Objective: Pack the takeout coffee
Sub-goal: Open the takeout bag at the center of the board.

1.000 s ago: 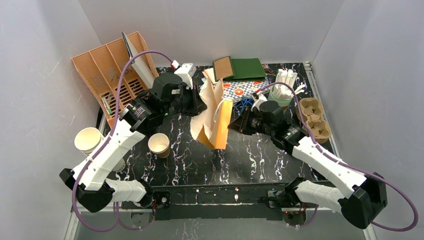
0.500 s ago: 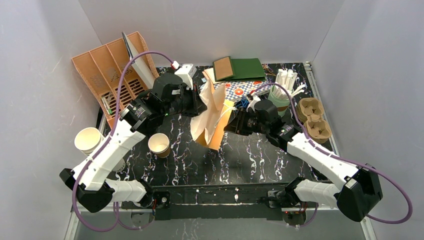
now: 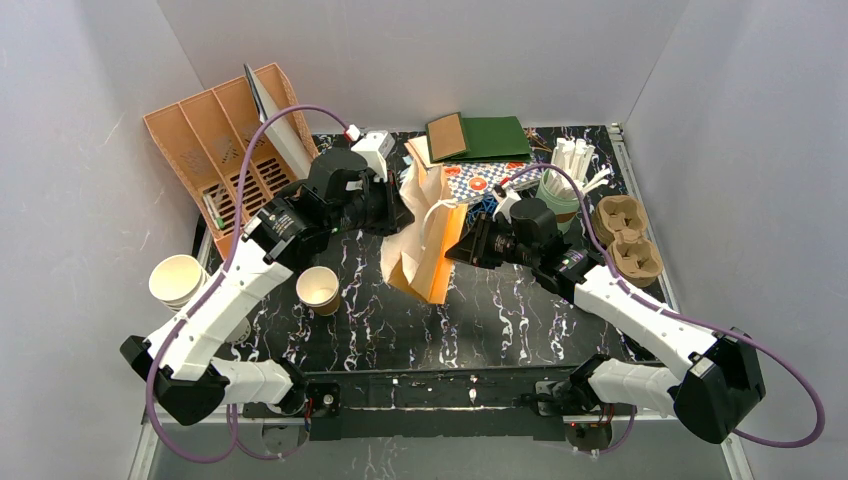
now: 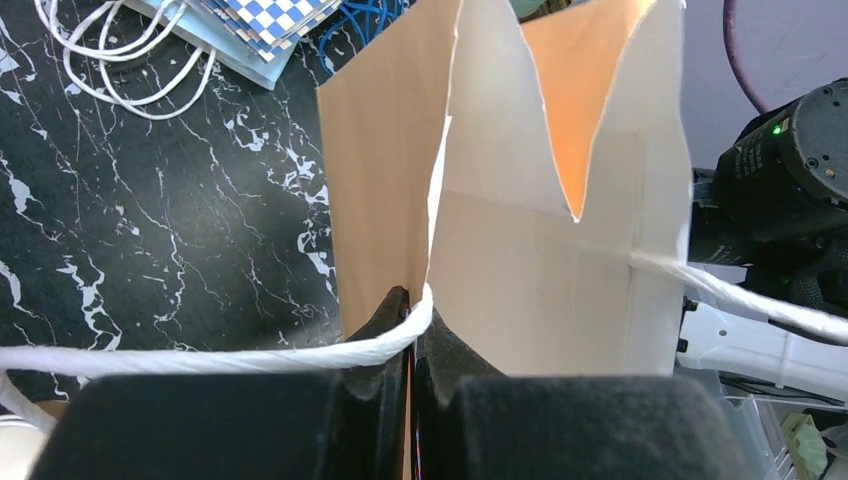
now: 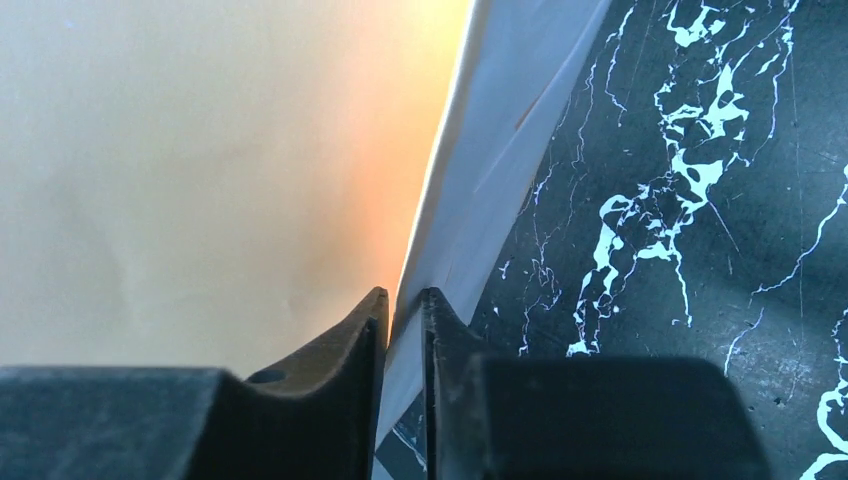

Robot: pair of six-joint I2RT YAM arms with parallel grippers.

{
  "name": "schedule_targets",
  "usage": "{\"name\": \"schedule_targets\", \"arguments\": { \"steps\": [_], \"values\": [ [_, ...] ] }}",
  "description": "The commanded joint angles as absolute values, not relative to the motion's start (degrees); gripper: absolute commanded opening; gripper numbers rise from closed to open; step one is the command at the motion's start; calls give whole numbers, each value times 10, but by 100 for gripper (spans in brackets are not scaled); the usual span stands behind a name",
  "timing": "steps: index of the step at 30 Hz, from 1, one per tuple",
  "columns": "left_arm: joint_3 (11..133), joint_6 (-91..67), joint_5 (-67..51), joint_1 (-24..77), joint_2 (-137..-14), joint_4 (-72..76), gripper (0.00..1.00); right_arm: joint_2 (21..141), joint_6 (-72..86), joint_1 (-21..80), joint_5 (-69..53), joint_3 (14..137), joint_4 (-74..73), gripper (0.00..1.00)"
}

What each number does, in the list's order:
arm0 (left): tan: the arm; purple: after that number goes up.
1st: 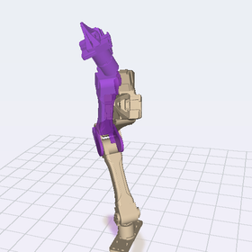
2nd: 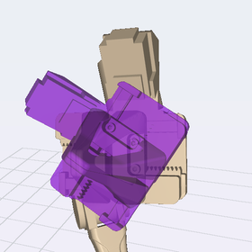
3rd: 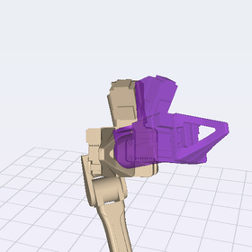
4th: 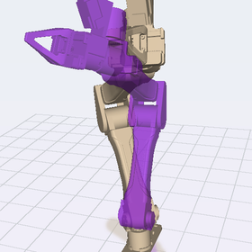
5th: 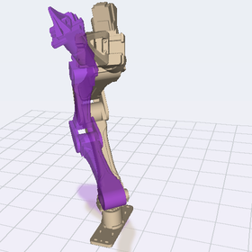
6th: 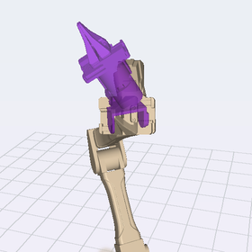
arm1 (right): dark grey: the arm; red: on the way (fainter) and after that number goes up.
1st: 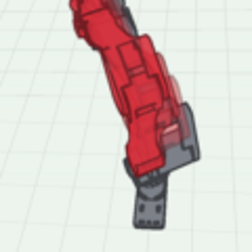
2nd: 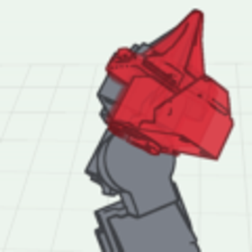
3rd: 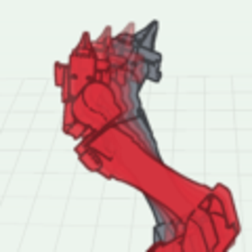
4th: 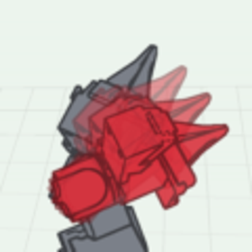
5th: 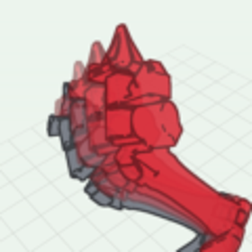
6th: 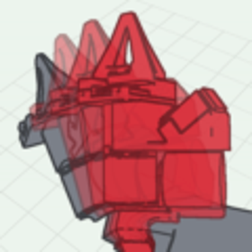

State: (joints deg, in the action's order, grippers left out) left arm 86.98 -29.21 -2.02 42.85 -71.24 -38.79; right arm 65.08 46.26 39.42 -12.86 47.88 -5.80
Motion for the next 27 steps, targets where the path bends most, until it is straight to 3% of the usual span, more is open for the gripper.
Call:
{"name": "schedule_targets", "arguments": {
  "steps": [1, 4, 12, 15, 27],
  "values": [
    [865, -289, -29, 426, -692, -378, 0, 636, 471, 396, -128, 478, -39, 19],
    [868, -286, -23, 426, -688, -381, 0, 633, 470, 396, -117, 476, -48, 10],
    [895, -265, 21, 413, -695, -432, 0, 613, 459, 396, -81, 464, -100, 9],
    [908, -249, 18, 383, -706, -457, 0, 590, 452, 395, -63, 441, -106, 4],
    [890, -216, 3, 308, -709, -482, 0, 597, 441, 375, 33, 382, -136, 12]
  ]
}}
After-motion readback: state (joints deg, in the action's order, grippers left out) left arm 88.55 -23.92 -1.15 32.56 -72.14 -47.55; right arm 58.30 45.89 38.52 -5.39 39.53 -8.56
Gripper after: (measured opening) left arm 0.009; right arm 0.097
